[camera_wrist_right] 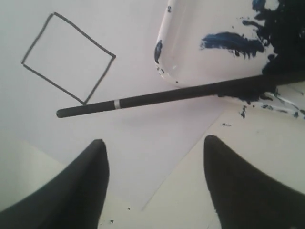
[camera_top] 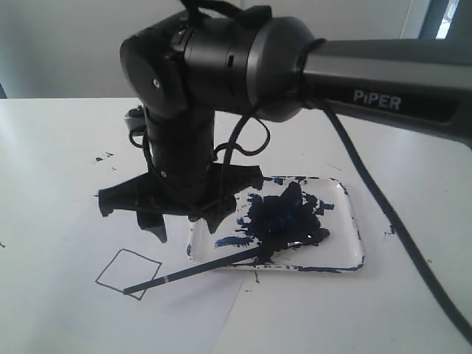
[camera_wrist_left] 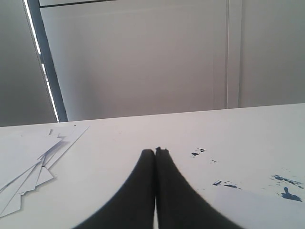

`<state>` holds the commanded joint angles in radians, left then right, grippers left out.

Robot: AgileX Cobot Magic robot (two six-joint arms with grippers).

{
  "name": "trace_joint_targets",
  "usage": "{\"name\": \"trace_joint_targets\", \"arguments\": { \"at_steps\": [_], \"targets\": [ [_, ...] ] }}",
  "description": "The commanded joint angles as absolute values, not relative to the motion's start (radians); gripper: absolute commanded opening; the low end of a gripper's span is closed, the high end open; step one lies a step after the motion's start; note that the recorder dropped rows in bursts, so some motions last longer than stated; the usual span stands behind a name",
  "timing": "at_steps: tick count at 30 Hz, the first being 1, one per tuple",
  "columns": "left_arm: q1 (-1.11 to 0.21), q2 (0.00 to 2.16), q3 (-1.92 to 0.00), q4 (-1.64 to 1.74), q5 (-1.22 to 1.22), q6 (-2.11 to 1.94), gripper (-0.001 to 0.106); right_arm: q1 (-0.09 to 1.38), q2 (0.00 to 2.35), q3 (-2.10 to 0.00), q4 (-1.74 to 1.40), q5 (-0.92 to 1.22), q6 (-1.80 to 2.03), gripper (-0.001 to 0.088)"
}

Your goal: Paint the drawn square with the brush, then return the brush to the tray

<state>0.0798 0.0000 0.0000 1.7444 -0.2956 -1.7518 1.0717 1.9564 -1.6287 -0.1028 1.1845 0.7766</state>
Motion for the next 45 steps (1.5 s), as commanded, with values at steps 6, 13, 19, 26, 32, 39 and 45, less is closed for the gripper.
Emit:
{"name": "trace_joint_targets", "arguments": {
  "at_steps": [6, 13, 19, 26, 32, 39, 45],
  "targets": [
    [0.080, 0.000, 0.000, 1.744, -0.296, -1.752, 0.000, 1.107, 1.960, -1.576, -0.105, 1.025, 0.927, 0.0560],
    [0.080, 0.000, 0.000, 1.744, -0.296, -1.752, 0.000, 1.128, 2.012, -1.560, -0.122, 0.907, 1.064, 0.0560],
    [0.080, 0.000, 0.000, 1.744, -0.296, -1.752, 0.000, 1.136, 2.048, -1.560, -0.155, 0.900, 1.142, 0.0559],
    [0.080, 0.000, 0.000, 1.744, -0.296, -1.752, 0.000, 1.136, 2.052, -1.558, -0.218, 0.962, 1.242, 0.0559],
    [0.080, 0.000, 0.000, 1.744, -0.296, -1.752, 0.000, 1.136, 2.052, -1.556, -0.222, 0.977, 1.260, 0.0559],
    [0.080, 0.000, 0.000, 1.744, -0.296, -1.752, 0.000, 1.142, 2.052, -1.527, -0.238, 0.990, 1.287, 0.0559],
    [0.080, 0.000, 0.000, 1.744, -0.296, -1.752, 0.000, 1.144, 2.055, -1.522, -0.263, 0.987, 1.306, 0.0553]
  ]
}}
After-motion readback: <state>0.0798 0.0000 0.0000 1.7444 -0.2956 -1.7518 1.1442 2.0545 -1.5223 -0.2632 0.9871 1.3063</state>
